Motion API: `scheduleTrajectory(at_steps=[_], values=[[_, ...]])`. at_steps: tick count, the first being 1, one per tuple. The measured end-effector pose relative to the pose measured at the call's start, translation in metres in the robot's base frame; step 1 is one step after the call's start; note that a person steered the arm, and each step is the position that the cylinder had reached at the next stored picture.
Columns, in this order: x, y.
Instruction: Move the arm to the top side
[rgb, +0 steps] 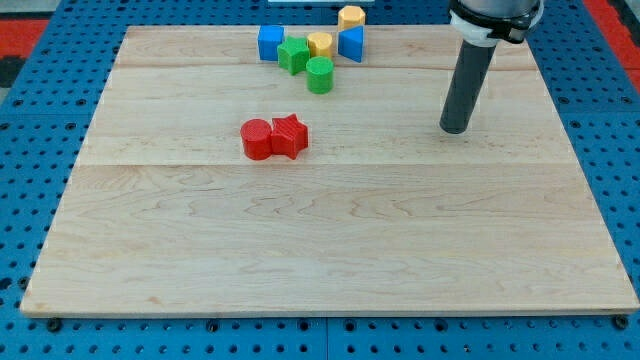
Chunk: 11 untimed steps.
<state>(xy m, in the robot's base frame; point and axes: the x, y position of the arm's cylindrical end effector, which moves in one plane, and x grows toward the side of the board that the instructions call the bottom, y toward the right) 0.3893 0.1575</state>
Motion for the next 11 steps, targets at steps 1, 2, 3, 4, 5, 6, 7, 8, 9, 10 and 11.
scheduleTrajectory(at_steps=[1, 2, 3, 4, 5, 6, 7, 8, 9, 10, 11], values=[[0.0, 0.0], [0.0, -0.01], [0.0, -0.028], [-0.022, -0.034], [-0.046, -0.034], [-0.073, -0.034], [-0.096, -0.034], [-0.113, -0.034], [-0.129, -0.034], [-0.146, -0.034], [-0.164, -0.034]])
